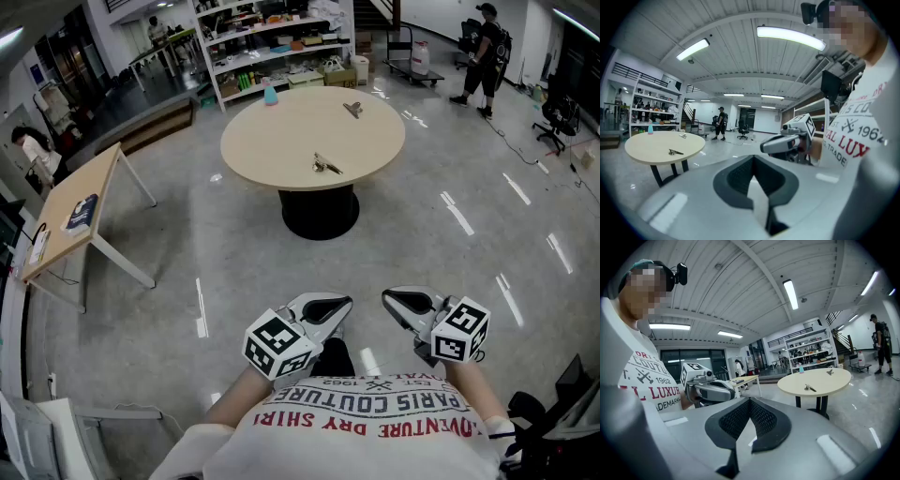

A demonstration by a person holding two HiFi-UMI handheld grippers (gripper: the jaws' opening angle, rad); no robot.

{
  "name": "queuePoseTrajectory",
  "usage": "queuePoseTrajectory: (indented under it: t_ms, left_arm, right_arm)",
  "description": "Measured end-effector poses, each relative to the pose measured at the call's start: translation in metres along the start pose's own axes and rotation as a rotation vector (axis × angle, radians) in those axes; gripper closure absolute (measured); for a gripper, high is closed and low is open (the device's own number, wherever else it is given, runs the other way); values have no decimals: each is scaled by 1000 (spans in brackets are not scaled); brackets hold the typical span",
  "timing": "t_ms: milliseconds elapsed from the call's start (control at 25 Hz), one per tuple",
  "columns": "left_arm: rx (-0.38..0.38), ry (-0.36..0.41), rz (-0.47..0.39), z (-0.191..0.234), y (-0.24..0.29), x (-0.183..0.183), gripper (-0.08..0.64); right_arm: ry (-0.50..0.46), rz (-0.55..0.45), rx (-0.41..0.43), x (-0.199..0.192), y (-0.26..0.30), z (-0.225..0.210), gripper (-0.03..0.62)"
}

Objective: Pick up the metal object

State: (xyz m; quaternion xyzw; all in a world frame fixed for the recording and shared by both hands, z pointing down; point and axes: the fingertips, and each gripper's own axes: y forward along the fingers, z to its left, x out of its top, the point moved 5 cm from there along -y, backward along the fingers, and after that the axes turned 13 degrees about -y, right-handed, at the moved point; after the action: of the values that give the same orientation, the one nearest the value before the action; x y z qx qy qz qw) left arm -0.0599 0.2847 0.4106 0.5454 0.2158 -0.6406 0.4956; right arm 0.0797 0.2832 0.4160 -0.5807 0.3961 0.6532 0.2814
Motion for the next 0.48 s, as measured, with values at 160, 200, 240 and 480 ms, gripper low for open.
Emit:
queuePoseTrajectory:
  t_ms: [160,200,240,480]
  left_arm:
    - [18,1,-3,93,31,43,557]
    - [23,-2,-8,118,38,56,557]
    - [29,-6,-13,142,45,69,557]
    - [73,0,-30,271,76,149,557]
  right_arm:
    - [-21,-5,1,17,64,-81,591]
    - [-27,-2,0,23,81,-103,592]
    - [-29,0,-1,28,99,-126,592]
    - [-57,-10,-8,72,191,-244,592]
